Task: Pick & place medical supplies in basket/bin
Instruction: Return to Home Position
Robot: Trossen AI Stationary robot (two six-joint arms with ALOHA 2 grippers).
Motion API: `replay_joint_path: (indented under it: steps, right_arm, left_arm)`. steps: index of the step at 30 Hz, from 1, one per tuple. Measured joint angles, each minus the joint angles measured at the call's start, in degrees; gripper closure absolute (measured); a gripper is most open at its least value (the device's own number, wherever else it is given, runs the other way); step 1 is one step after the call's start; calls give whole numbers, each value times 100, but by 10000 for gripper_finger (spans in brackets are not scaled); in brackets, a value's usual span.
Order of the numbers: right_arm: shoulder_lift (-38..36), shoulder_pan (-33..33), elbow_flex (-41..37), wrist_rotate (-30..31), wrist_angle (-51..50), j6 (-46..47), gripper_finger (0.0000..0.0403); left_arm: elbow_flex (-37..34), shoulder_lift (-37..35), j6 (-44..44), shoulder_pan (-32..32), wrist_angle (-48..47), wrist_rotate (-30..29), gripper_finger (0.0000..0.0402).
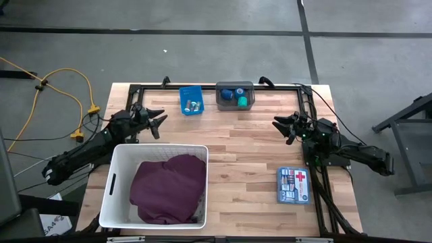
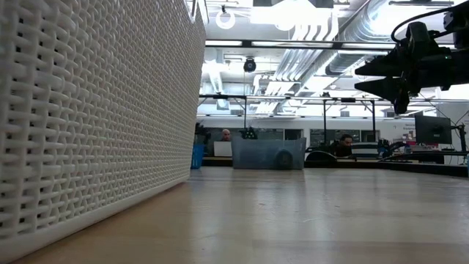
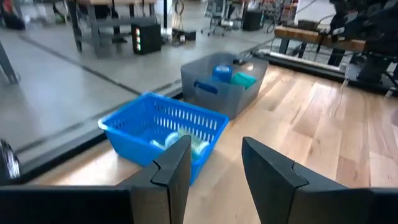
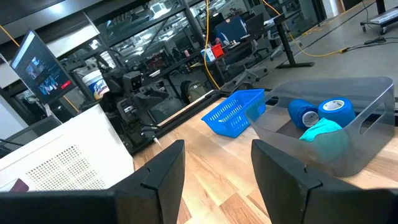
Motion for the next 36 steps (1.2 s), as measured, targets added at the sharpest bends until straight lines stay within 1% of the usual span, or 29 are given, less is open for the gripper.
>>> replay_joint_path:
  steps: [4,18,27,36]
  right_arm:
    - [2,0,0,0,0,0,230]
    - [0,-1,2,0,0,0,230]
    - [1,0,0,0,0,-1,230]
    - [1,1,0,0,0,-1,230]
  left_arm:
    - [-3,183,-83,0,-2,49,265]
    - [-14,-490,178,12,-14,-189,265]
    - [-14,-558,204,235,59,-199,265]
    - [-25,-556,309,260,191,-158,265]
